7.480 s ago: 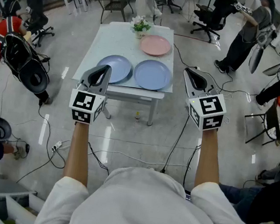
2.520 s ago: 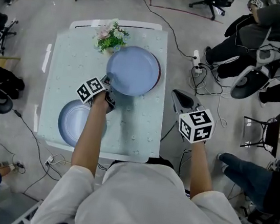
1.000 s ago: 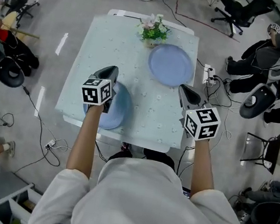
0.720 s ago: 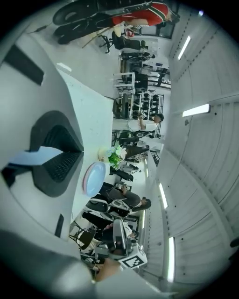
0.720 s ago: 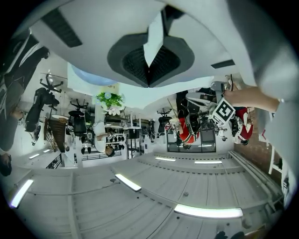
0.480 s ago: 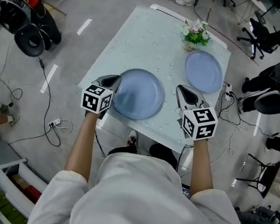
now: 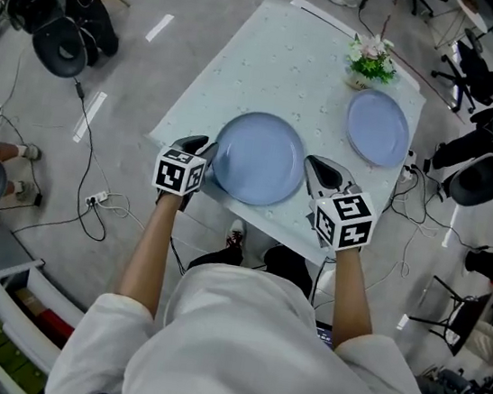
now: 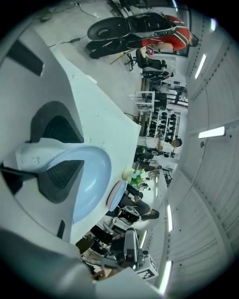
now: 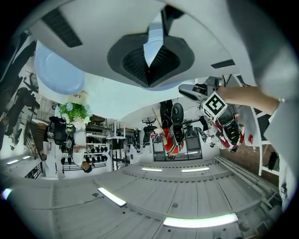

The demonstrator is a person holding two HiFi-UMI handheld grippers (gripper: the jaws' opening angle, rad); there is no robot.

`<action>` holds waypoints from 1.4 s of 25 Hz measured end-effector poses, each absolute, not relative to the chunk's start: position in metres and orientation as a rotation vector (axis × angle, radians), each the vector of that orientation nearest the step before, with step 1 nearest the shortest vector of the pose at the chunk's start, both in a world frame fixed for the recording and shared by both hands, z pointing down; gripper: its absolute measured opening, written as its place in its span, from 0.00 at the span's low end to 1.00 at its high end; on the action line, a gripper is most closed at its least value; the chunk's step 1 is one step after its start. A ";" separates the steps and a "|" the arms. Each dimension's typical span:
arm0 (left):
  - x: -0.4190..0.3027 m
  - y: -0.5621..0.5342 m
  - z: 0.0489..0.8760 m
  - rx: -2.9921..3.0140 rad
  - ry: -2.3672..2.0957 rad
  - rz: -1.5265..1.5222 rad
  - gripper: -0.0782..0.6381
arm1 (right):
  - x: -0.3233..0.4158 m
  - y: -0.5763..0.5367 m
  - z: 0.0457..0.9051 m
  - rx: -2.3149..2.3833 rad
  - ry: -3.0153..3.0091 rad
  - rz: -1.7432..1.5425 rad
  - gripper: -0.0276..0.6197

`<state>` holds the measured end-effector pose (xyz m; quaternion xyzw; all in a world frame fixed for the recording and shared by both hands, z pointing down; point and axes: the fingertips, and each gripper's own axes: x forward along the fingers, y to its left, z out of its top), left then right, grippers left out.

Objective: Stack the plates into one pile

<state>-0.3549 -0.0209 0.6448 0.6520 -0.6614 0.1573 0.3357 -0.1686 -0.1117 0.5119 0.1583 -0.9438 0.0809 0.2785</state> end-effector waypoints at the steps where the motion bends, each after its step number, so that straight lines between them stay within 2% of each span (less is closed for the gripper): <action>1: -0.354 -0.021 0.650 1.694 -1.712 0.415 0.29 | -0.169 -0.110 0.513 0.422 -2.530 0.219 0.06; 8: -0.347 -0.020 0.676 1.643 -1.636 0.487 0.31 | -0.162 -0.107 0.520 0.432 -2.505 0.235 0.06; 13: -0.340 -0.026 0.685 1.618 -1.530 0.530 0.26 | -0.157 -0.115 0.517 0.465 -2.504 0.250 0.06; 20: -0.340 -0.034 0.675 1.495 -1.539 0.205 0.15 | -0.132 -0.131 0.498 0.554 -2.517 0.262 0.06; 35: -0.271 -0.165 0.592 1.578 -1.442 -0.230 0.17 | -0.021 -0.201 0.466 0.814 -2.513 0.290 0.06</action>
